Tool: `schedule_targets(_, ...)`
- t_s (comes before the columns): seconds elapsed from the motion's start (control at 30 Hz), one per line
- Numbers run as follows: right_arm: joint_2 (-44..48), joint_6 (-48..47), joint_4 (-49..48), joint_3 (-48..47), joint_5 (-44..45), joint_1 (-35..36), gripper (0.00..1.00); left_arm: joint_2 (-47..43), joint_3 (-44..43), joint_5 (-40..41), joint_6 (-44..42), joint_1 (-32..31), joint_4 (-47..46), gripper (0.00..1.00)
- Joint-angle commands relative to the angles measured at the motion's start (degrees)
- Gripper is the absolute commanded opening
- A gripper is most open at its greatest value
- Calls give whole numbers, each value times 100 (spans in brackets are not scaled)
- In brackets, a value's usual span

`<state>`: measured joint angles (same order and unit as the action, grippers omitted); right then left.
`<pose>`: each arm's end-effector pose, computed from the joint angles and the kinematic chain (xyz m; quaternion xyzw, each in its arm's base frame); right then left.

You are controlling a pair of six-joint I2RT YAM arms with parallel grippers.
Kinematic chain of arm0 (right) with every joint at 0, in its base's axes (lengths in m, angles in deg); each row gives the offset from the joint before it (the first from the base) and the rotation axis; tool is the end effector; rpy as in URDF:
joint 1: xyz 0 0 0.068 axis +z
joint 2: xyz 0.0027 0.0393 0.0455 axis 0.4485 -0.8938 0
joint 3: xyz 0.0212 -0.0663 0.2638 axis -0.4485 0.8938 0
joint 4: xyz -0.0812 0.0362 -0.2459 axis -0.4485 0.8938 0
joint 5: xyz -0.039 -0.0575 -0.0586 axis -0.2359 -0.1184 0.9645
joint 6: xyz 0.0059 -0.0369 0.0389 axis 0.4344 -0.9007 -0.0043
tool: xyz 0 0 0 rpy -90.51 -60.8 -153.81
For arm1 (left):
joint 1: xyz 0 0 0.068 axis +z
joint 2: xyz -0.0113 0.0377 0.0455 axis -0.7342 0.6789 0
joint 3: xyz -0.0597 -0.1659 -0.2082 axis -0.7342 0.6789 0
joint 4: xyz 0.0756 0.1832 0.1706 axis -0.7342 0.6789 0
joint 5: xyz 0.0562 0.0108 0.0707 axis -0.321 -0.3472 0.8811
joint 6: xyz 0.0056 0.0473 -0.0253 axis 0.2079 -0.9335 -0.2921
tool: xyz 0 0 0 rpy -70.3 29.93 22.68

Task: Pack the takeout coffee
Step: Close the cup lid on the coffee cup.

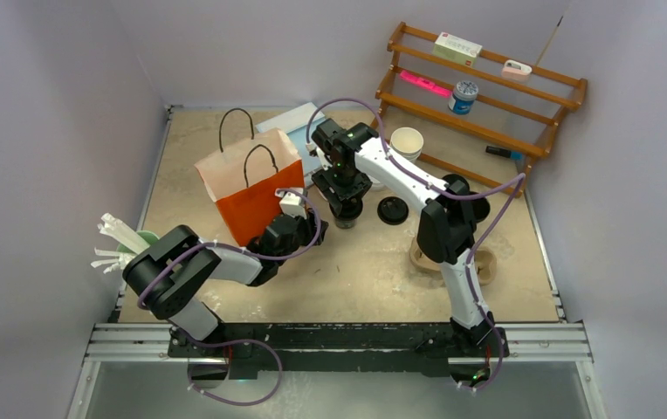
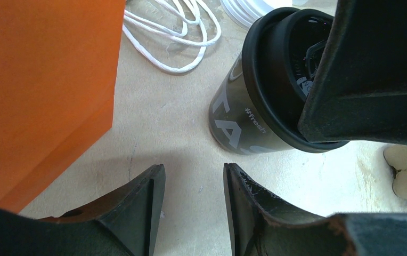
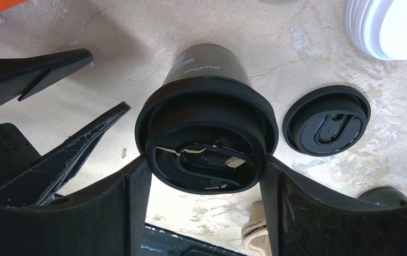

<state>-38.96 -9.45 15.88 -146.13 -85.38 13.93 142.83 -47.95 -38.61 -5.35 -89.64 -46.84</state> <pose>0.3511 0.2978 0.2392 -0.3023 0.9417 0.0258 0.1454 0.2123 -0.1827 0.1410 0.0196 0.8153 -0.2626 0.5158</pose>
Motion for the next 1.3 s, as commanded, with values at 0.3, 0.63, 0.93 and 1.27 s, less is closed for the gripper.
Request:
schedule_targets(0.3, -549, 33, -21, 1030, 182, 4, 48, -31, -144, -132, -133, 29, -275, 47)
schedule_targets(0.63, 684, 324, -124, 1353, 388, 5, 48, -38, -153, -293, -99, 38, -434, 47)
schedule_targets(0.93, 1165, 381, -89, 1255, 563, -55, 47, 100, -314, -548, -96, 84, -635, 48)
schedule_targets(1.27, 1081, 328, -525, 1042, 433, -211, 46, 649, -547, -806, 105, 365, -879, 48)
